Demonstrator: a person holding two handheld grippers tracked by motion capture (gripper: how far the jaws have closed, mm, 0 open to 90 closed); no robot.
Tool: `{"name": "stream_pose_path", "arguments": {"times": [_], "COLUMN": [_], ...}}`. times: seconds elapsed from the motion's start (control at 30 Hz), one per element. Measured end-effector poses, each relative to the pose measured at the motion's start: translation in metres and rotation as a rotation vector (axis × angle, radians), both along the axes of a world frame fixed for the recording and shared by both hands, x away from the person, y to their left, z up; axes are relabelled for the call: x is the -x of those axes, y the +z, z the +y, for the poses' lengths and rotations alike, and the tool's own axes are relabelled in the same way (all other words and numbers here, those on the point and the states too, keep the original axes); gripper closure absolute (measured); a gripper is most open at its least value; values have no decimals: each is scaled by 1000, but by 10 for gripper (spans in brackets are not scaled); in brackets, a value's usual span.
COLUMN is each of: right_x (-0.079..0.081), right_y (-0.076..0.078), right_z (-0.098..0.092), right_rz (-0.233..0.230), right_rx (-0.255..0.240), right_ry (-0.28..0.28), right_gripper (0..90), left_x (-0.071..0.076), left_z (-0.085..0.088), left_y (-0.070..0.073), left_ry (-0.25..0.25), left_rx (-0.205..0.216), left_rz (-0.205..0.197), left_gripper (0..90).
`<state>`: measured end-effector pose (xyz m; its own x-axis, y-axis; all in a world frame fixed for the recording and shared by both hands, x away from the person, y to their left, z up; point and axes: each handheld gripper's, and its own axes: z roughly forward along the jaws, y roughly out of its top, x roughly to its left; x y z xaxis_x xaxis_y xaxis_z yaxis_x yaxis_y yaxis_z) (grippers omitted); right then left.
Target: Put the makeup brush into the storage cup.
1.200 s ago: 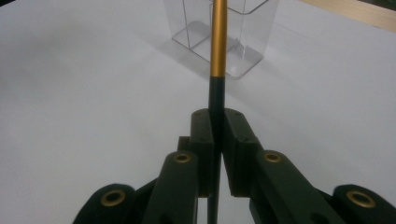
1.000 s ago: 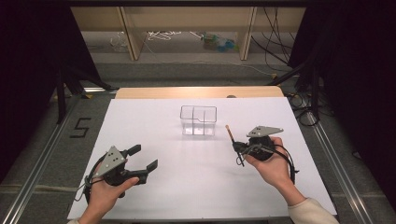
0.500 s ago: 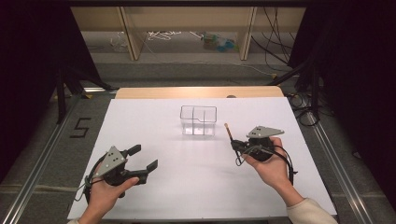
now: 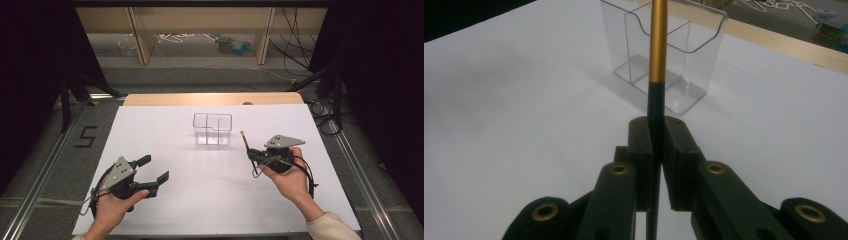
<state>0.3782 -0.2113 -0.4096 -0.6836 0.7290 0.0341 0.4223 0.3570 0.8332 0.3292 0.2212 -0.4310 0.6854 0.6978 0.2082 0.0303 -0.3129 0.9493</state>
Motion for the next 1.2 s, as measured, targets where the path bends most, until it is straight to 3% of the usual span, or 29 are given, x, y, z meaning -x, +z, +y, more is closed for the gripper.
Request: {"name": "stream_pose_path", "arguments": {"times": [1.2], "right_x": [-2], "right_y": [4], "right_z": [2], "right_rz": [-78], "right_rx": [-70], "right_ry": [-26], "right_gripper": [837], "left_x": [-1], "left_z": [-1], "left_y": [0], "left_ry": [-11], "left_rx": [6], "left_rz": [-8], "left_gripper": [155]}}
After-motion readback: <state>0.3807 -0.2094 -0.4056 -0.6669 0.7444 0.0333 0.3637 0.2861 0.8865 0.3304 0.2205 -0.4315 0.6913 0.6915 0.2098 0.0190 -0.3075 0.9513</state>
